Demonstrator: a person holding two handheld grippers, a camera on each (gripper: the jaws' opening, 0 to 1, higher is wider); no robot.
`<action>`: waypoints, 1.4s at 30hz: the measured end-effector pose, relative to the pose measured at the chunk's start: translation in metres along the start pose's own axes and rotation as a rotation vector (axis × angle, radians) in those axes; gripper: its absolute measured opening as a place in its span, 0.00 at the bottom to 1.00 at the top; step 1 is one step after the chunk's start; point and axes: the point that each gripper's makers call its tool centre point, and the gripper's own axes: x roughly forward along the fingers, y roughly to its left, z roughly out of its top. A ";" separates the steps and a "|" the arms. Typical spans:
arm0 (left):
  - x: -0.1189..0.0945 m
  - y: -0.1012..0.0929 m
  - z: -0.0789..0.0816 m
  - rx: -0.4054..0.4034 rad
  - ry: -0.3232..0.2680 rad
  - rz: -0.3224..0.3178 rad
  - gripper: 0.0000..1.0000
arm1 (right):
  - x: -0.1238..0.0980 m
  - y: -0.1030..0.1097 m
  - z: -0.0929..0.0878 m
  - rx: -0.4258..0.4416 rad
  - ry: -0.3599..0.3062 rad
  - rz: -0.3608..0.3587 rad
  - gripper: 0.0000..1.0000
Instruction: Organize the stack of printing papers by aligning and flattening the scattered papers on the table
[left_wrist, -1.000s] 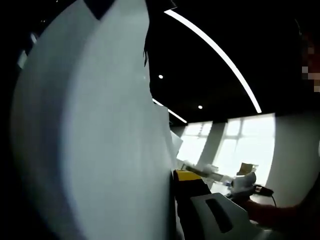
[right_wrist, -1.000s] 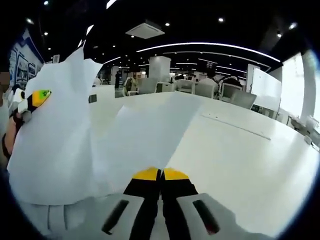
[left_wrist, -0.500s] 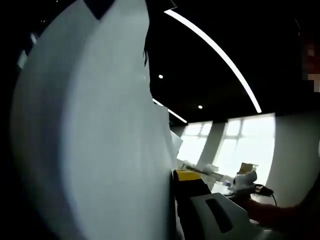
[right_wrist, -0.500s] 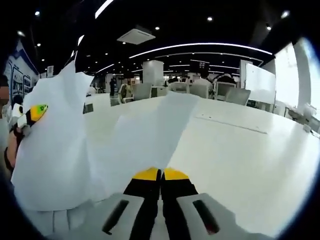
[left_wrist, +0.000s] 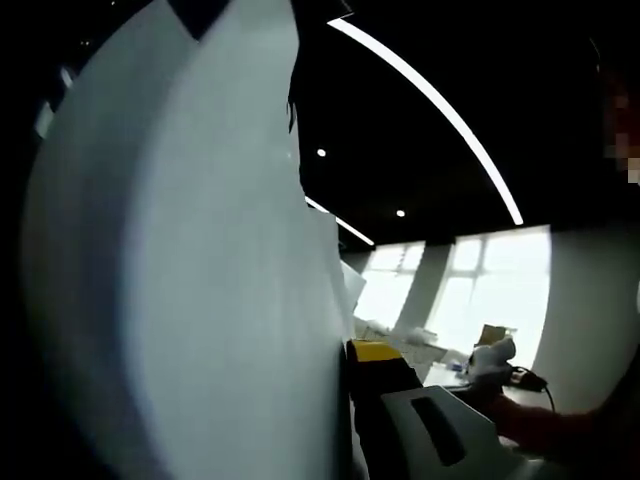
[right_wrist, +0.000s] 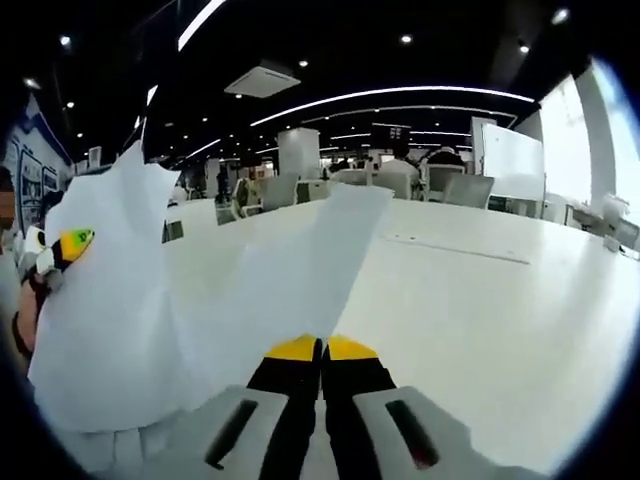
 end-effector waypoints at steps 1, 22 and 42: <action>0.000 0.000 0.000 0.000 0.000 0.000 0.08 | 0.000 -0.001 0.001 0.004 -0.003 -0.001 0.00; 0.001 0.000 0.000 0.002 0.001 0.001 0.08 | -0.017 -0.007 0.034 0.070 -0.141 -0.013 0.00; 0.001 0.000 -0.001 0.003 0.006 -0.002 0.08 | -0.031 0.007 0.065 0.101 -0.227 0.034 0.00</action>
